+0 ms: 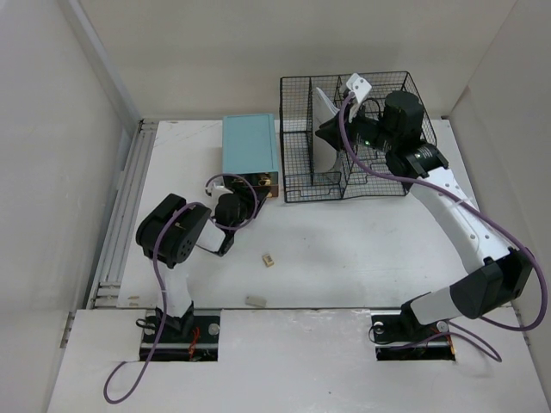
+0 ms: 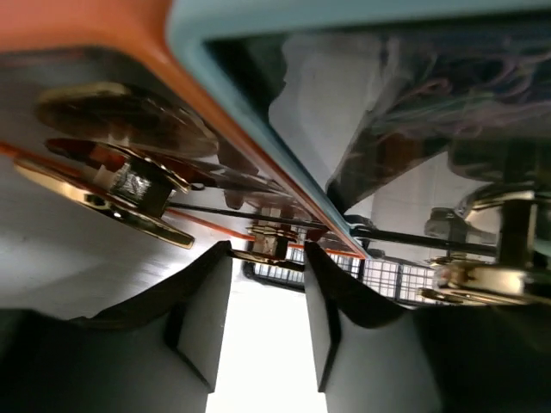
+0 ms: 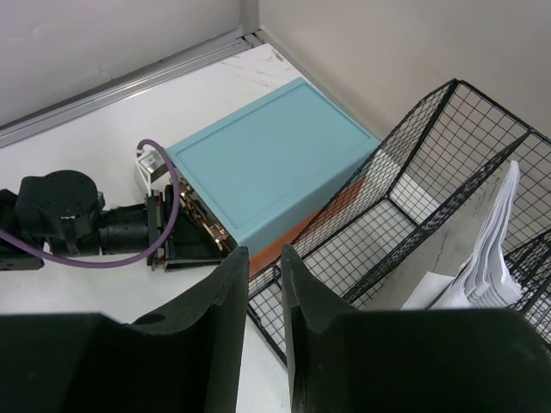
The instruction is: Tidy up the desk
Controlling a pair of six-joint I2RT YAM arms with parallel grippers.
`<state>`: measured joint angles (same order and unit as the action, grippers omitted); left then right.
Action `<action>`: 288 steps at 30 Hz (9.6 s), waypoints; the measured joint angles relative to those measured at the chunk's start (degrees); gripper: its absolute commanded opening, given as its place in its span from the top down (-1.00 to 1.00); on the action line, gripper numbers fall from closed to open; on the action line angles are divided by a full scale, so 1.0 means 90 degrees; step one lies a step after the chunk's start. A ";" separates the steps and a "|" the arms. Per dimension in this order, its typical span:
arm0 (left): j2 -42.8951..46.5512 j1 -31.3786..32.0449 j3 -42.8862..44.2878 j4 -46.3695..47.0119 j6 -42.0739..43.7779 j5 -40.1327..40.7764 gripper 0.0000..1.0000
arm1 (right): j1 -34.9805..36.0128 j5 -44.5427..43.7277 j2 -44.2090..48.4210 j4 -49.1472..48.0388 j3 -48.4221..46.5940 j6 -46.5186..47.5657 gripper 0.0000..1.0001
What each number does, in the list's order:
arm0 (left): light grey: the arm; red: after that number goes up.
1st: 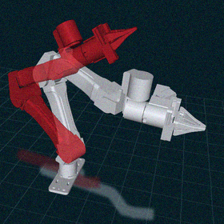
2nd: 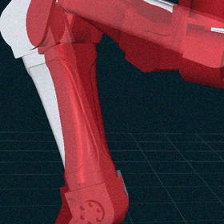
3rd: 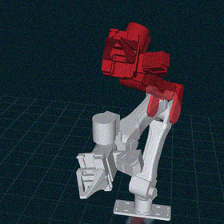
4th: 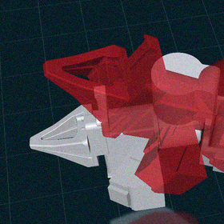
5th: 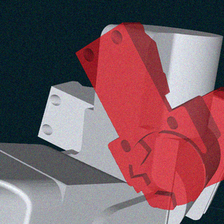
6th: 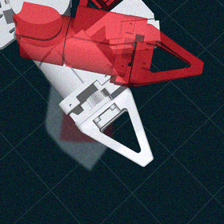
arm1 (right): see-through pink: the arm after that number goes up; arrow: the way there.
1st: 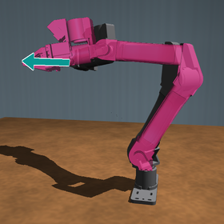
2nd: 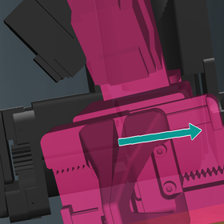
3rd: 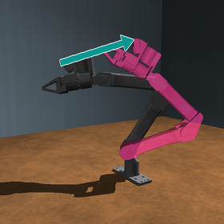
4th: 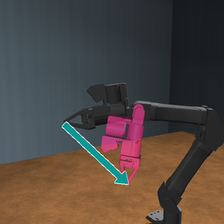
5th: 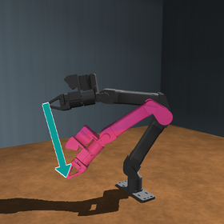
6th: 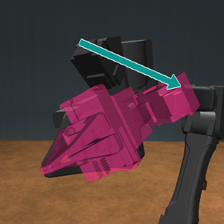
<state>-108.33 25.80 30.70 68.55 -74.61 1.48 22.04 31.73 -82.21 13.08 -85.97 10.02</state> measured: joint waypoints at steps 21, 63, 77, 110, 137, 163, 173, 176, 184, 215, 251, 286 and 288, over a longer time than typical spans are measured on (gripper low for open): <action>0.0617 0.0556 -0.0974 0.0192 -0.0308 0.0457 0.64 | 0.0000 0.0175 0.0000 -0.0034 0.0075 -0.0095 0.46; 1.0955 0.2982 -0.3118 -0.7291 0.2169 0.1637 -0.18 | 0.2463 0.0087 -0.2093 0.3757 0.0214 0.6130 -0.27; 1.1997 0.2999 -0.3181 -0.8417 0.2645 0.0610 -0.10 | 0.3045 -0.0024 -0.3478 0.3373 0.0158 0.5479 -0.27; 1.1997 0.2999 -0.3087 -0.8541 0.3764 -0.0590 1.00 | 0.3604 -0.0372 -0.3750 0.2453 0.0245 0.4238 -0.24; 1.1999 0.2999 -0.2977 -0.8381 0.4099 -0.1052 1.00 | 0.3769 -0.0940 -0.3704 0.2050 0.0588 0.4204 -0.14; 1.1999 0.2999 -0.2977 -0.8352 0.4141 -0.1093 1.00 | 0.3772 -0.1649 -0.3383 0.2110 0.0845 0.3410 0.91; 1.2004 0.2997 -0.2926 -0.7902 0.4231 -0.1175 0.79 | 0.3755 -0.1880 -0.3342 0.2674 -0.0551 0.3502 0.93; 1.2007 0.2997 -0.2783 -0.7839 0.4170 -0.0950 0.77 | 0.3704 -0.2164 -0.3296 0.2642 -0.0765 0.3475 0.94; 1.1215 0.2997 -0.1761 -0.7898 0.4199 -0.0260 0.74 | 0.3179 -0.3087 -0.3201 0.2370 -0.1141 0.3160 0.94; 0.7825 0.2997 0.3480 -1.1754 0.5812 0.1243 -0.67 | 0.2715 -0.2676 -0.4070 0.2446 -0.1851 0.2693 -0.37; 1.0222 0.3135 0.1273 -0.8801 0.7589 0.6674 1.00 | 0.4908 -0.0413 -0.3300 0.2181 0.0656 0.3976 -0.36; 1.0749 0.3247 0.1217 -0.8604 0.7737 0.6567 1.00 | 0.6086 -0.2905 -0.3203 0.0559 0.1513 0.0274 0.18; 1.0780 0.3247 0.1222 -0.8604 0.7737 0.6550 1.00 | 0.6103 -0.3092 -0.3208 0.0486 0.1518 0.0168 0.21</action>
<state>-11.31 55.02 41.69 -8.88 -4.97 60.42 76.97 3.90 -111.09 17.45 -72.31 11.53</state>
